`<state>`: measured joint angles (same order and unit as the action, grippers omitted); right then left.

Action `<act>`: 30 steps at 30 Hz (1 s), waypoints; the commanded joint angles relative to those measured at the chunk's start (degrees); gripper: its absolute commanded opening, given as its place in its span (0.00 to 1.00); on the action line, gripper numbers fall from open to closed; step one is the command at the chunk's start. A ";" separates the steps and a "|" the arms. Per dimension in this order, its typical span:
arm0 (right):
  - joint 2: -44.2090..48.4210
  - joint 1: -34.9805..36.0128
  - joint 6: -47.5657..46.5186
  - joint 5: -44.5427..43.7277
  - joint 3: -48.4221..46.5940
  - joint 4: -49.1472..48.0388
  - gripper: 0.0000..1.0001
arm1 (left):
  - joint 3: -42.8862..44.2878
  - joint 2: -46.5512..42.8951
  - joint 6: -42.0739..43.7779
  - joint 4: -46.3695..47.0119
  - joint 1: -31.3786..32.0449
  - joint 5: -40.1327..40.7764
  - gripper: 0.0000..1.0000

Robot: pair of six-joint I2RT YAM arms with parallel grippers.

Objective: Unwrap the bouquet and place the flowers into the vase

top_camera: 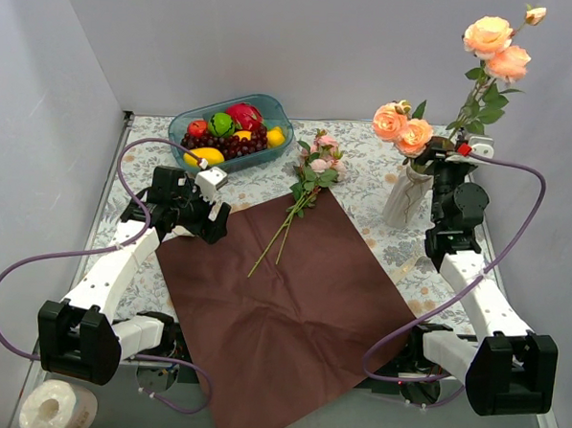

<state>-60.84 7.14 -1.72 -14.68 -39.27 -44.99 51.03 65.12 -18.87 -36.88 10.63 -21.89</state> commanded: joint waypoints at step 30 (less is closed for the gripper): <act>16.97 5.96 7.32 -10.26 -21.75 42.54 0.54 | 3.64 -1.58 -1.69 -0.73 -0.26 -2.10 0.84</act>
<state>-46.54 12.88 1.10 -15.84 -65.58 -5.04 53.63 64.34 -20.40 -38.13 10.61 -23.09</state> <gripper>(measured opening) 0.677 0.840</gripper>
